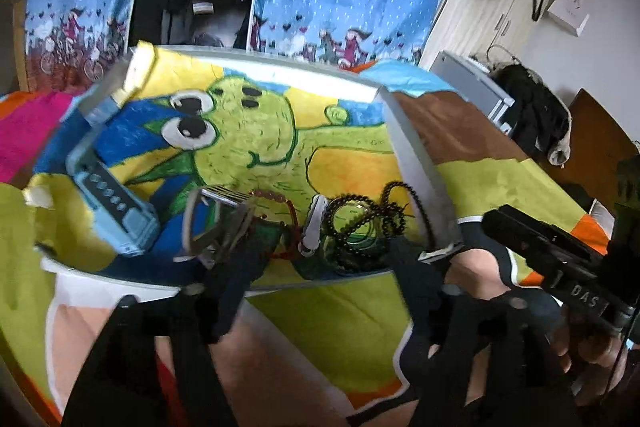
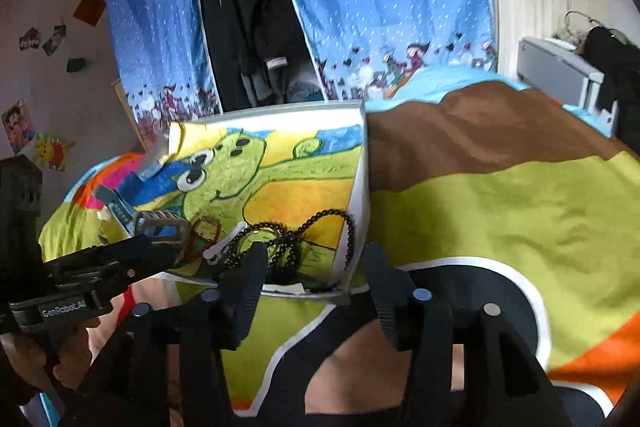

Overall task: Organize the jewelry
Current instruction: 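Open the right tool over the tray while the left tool releases the white pin there, then move both tools back from the tray to the remaining jewelry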

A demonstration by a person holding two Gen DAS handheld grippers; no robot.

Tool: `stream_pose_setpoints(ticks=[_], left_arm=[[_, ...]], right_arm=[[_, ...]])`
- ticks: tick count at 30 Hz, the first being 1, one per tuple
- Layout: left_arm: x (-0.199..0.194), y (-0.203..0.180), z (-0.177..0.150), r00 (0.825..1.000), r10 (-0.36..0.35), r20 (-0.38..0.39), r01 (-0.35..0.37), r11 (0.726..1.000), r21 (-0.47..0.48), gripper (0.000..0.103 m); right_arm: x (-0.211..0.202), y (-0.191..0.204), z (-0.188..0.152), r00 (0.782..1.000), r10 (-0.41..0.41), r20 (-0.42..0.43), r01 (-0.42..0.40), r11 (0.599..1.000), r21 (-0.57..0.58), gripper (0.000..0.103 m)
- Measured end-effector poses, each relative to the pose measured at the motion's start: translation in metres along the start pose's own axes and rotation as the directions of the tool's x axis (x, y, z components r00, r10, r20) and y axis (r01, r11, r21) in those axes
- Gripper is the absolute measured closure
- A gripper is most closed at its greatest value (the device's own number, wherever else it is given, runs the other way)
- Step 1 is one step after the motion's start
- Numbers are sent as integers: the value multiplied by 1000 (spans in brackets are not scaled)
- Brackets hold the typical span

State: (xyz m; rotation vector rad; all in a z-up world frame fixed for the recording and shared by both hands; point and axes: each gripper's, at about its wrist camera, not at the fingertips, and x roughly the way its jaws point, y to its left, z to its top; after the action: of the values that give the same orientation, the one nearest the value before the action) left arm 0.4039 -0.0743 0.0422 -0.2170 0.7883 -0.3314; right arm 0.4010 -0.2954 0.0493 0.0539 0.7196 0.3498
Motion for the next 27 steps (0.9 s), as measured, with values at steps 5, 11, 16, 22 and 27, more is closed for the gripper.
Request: stream_pose_setpoints(ticks=[5, 11, 16, 22, 27], left_arm=[[-39, -13, -5, 997, 5, 72, -7, 999, 31, 29], [-99, -24, -19, 981, 8, 192, -20, 998, 60, 10], [-143, -23, -36, 968, 21, 249, -43, 996, 83, 8], [-187, -18, -68, 951, 71, 300, -104, 990, 97, 7], [-209, -11, -94, 947, 101, 304, -137, 986, 98, 7]], right_arm=[[-43, 10, -4, 998, 4, 68, -4, 1000, -9, 26], [-94, 38, -16, 988, 30, 152, -25, 999, -35, 5], [-129, 58, -33, 980, 23, 197, -12, 998, -54, 0], [-159, 82, -61, 973, 30, 230, -13, 997, -73, 0], [-171, 104, -92, 971, 35, 238, -11, 995, -102, 0]])
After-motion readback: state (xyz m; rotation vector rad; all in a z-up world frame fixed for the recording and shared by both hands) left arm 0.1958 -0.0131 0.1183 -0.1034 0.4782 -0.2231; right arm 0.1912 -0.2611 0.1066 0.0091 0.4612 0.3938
